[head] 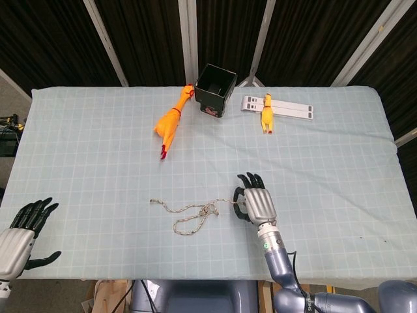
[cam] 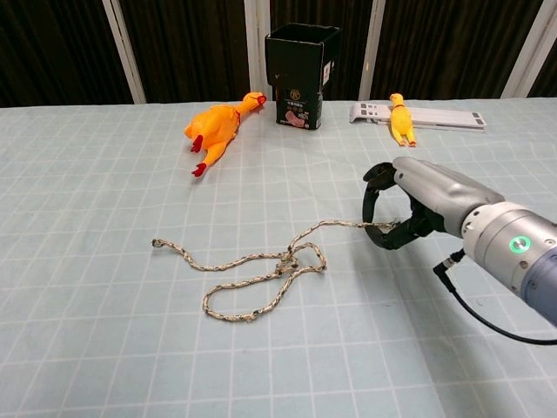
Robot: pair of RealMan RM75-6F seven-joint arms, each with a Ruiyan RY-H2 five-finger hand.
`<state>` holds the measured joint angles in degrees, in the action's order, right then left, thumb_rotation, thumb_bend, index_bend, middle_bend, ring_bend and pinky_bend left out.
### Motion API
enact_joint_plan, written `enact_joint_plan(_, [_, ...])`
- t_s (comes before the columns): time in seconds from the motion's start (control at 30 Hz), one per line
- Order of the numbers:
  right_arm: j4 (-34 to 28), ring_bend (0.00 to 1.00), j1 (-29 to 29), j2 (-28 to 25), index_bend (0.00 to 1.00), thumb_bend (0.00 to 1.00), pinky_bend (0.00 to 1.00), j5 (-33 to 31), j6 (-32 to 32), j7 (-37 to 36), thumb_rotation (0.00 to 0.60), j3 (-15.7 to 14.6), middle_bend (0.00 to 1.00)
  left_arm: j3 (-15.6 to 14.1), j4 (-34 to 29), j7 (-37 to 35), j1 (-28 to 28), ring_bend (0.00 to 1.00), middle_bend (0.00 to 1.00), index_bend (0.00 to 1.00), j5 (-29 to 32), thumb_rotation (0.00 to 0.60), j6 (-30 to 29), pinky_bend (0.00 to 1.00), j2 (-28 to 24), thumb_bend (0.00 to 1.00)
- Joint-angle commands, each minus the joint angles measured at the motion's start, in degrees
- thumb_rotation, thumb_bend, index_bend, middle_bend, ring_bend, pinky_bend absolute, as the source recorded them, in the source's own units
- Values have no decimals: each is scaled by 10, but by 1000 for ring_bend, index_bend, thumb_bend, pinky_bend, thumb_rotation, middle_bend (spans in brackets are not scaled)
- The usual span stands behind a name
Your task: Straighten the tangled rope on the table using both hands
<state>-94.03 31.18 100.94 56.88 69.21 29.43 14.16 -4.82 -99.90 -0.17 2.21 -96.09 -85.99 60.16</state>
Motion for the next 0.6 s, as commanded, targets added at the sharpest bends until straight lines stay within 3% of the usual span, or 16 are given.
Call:
enact_joint_plan(0.03, [-18, 0, -2, -20, 639, 467, 0, 2, 0, -6, 600, 3, 169, 3, -26, 23, 11, 0, 0, 102, 0, 600, 16, 0, -7, 79])
enact_joint_plan(0.27, [-45, 0, -6, -47, 638, 467, 0, 1, -1, -21, 600, 4, 169, 47, -99, 114, 70, 0, 9, 220, 48, 600, 93, 0, -4, 153])
enact_joint_plan(0.6, [-66, 0, -8, -63, 639, 468, 0, -8, 2, -29, 600, 1, 169, 130, -122, 324, 183, 0, 57, 361, 189, 600, 198, 0, 79, 254])
